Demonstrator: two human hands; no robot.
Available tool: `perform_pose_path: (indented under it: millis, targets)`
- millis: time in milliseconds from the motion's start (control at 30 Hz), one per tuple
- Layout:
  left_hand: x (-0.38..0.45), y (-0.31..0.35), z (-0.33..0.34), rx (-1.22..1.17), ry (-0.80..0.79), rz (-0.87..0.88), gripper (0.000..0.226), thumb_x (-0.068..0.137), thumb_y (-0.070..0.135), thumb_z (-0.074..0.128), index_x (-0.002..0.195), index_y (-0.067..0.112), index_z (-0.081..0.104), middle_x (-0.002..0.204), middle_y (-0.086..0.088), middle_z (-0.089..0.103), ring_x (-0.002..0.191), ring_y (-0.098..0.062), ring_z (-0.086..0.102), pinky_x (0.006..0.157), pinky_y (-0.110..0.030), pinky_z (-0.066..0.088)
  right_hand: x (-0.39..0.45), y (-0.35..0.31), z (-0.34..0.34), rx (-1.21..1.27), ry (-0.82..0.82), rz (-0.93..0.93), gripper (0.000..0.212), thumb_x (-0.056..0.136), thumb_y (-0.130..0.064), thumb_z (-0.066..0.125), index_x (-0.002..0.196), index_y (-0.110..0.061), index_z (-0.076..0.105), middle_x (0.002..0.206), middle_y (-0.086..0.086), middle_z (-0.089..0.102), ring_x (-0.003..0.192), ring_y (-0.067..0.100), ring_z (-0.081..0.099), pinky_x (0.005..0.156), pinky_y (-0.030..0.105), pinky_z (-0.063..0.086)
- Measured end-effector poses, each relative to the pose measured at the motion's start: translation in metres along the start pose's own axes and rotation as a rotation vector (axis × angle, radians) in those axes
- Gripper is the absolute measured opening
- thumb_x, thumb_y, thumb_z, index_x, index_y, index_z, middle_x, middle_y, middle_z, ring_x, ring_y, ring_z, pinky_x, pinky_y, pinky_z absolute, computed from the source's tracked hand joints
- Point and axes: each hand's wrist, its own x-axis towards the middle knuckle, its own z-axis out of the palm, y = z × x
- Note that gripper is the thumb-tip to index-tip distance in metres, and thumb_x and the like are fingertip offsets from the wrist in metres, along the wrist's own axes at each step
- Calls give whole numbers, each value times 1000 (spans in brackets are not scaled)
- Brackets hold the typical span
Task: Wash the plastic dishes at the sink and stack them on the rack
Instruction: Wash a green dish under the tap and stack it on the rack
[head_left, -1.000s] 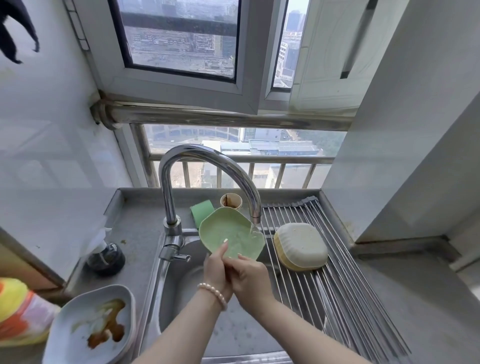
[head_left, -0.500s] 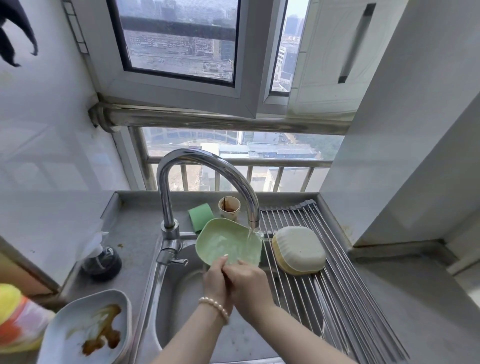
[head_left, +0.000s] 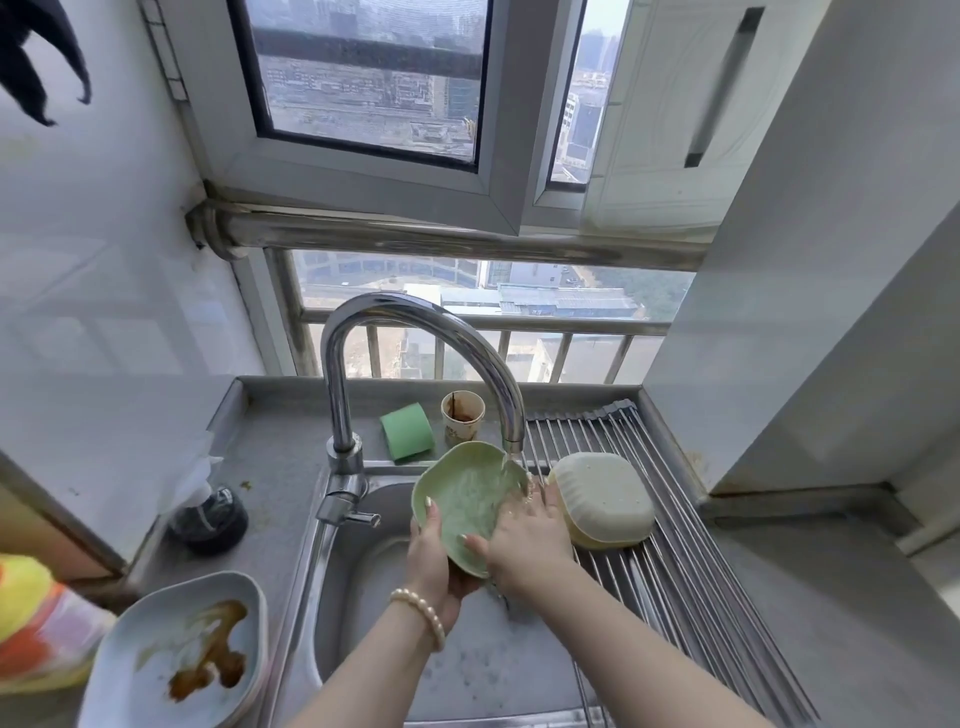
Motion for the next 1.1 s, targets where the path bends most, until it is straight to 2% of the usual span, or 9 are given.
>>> perform_pose_path:
  millis: [100,233,467,633,733,800,900,967,1100]
  targets:
    - [-1,3,-4,-55,-49,-39,54,99,51,33,128,11,54,108,-15,70,86,-29,70,55,-38,56,5,-6,2,70,-73,10,92,92,-69,14,150,1,-6,158,19,-6,146,32,-10,117,43,-11]
    - [-14,2,3,-68,-167,-179,60,99,55,25,123,12,60,98,-8,74,92,-24,67,68,-36,53,12,-18,4,193,-13,18,85,96,-62,16,150,-3,-11,157,17,-17,145,29,-17,117,43,-11]
    - [-8,-5,9,-235,-337,-152,62,95,65,17,136,33,50,127,10,63,119,-13,55,89,-36,46,19,-29,0,326,81,22,76,100,-50,18,149,0,-12,156,19,-21,143,29,-23,117,43,-14]
    - [0,-1,16,-409,-334,-129,75,83,79,26,132,29,52,134,10,57,130,-14,45,107,-37,33,26,-31,-2,538,16,-162,69,103,-43,21,150,-4,-11,157,13,-19,145,22,-20,114,36,-17]
    - [7,1,20,-495,-213,-47,70,91,67,32,141,20,44,147,6,44,139,-14,34,118,-34,19,22,-37,2,662,-25,-274,60,103,-26,24,151,-6,-6,159,12,-11,146,19,-13,116,32,-14]
    - [12,4,18,-486,-143,-6,59,95,58,36,136,17,49,142,5,48,136,-12,38,113,-29,26,21,-39,5,761,-47,-331,56,103,-19,23,152,-8,0,160,9,-5,147,15,-9,117,29,-12]
    - [14,9,14,-345,-104,-22,47,94,57,41,100,15,61,101,-2,63,100,-16,60,87,-29,45,21,-38,12,948,-63,-350,50,104,-20,26,152,-11,16,159,6,11,147,16,6,119,27,0]
    - [20,10,11,-210,-51,-70,56,89,65,41,91,12,60,86,-6,61,92,-21,59,89,-35,46,19,-39,16,1124,-90,-357,46,104,-19,29,149,-12,29,155,5,28,144,18,22,119,29,13]
    - [23,17,6,-85,85,-93,88,74,82,45,109,2,56,108,-13,59,107,-27,53,100,-37,39,17,-35,28,1385,-124,-320,40,99,-27,41,127,-6,59,126,8,59,120,17,52,107,33,38]
